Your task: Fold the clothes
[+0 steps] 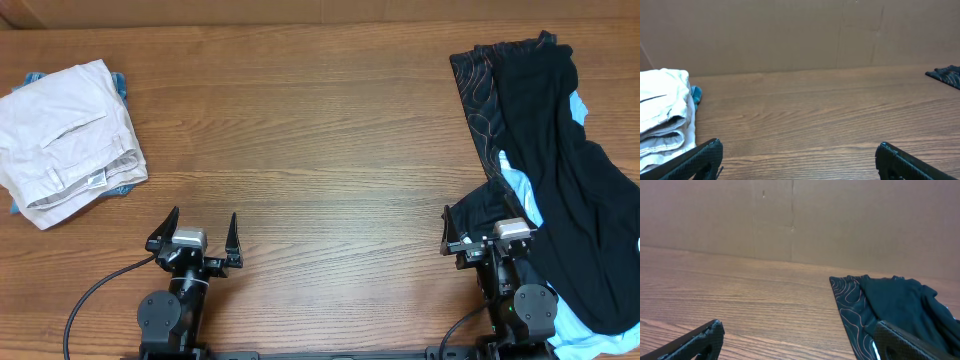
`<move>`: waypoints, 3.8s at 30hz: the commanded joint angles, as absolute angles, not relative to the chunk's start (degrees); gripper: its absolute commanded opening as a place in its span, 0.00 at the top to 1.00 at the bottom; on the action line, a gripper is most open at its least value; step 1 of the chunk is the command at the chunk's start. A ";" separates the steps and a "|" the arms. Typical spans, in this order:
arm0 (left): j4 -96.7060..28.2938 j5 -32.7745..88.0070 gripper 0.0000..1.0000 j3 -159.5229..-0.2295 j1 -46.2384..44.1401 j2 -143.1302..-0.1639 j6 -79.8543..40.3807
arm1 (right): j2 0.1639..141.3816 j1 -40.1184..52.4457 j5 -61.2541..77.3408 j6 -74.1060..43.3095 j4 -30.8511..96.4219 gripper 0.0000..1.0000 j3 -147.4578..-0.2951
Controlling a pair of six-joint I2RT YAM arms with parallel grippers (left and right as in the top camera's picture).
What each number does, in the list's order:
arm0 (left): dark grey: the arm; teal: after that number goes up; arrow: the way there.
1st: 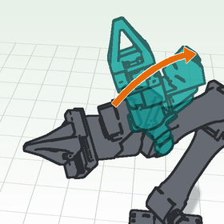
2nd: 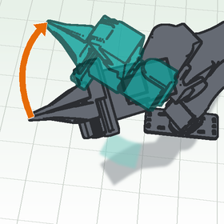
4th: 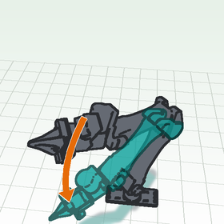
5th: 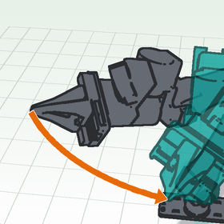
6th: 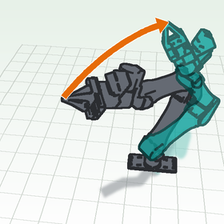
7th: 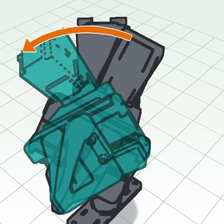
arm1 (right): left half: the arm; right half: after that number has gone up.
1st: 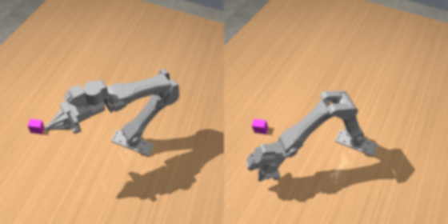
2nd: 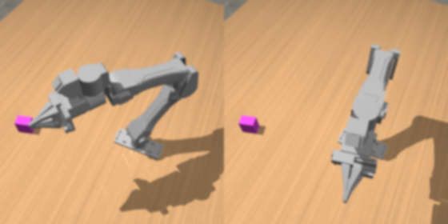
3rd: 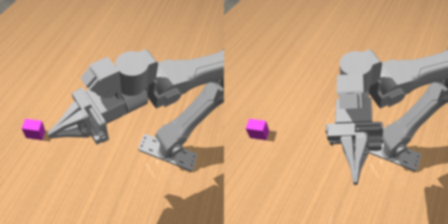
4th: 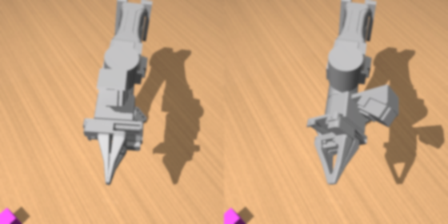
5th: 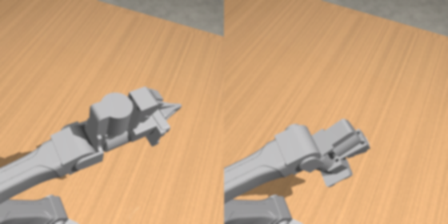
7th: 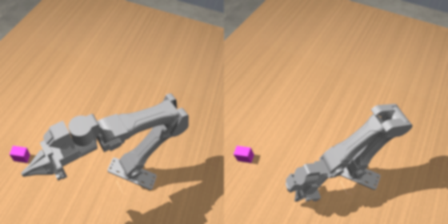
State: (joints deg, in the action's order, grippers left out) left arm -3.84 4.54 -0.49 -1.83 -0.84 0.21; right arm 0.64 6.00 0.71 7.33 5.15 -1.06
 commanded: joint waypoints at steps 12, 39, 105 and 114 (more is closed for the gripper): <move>-3.86 5.39 0.00 -0.25 -1.52 -0.25 1.13 | 0.27 5.93 0.91 7.33 4.82 0.00 -0.47; -3.86 5.39 0.00 -0.25 -1.52 -0.25 1.13 | 0.27 5.93 0.91 7.33 4.82 0.00 -0.47; -12.36 3.53 0.00 -8.56 -1.52 -2.11 -7.35 | 4.14 5.91 -6.04 -2.66 11.57 0.00 -9.80; -20.01 1.26 0.00 -22.44 -1.52 -18.22 -7.75 | 23.83 5.91 -6.00 -6.07 22.31 0.00 -25.80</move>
State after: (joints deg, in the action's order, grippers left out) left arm -18.81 3.01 -17.41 -1.83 -12.64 -6.50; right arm 18.39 6.00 -5.28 -4.58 20.86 -20.16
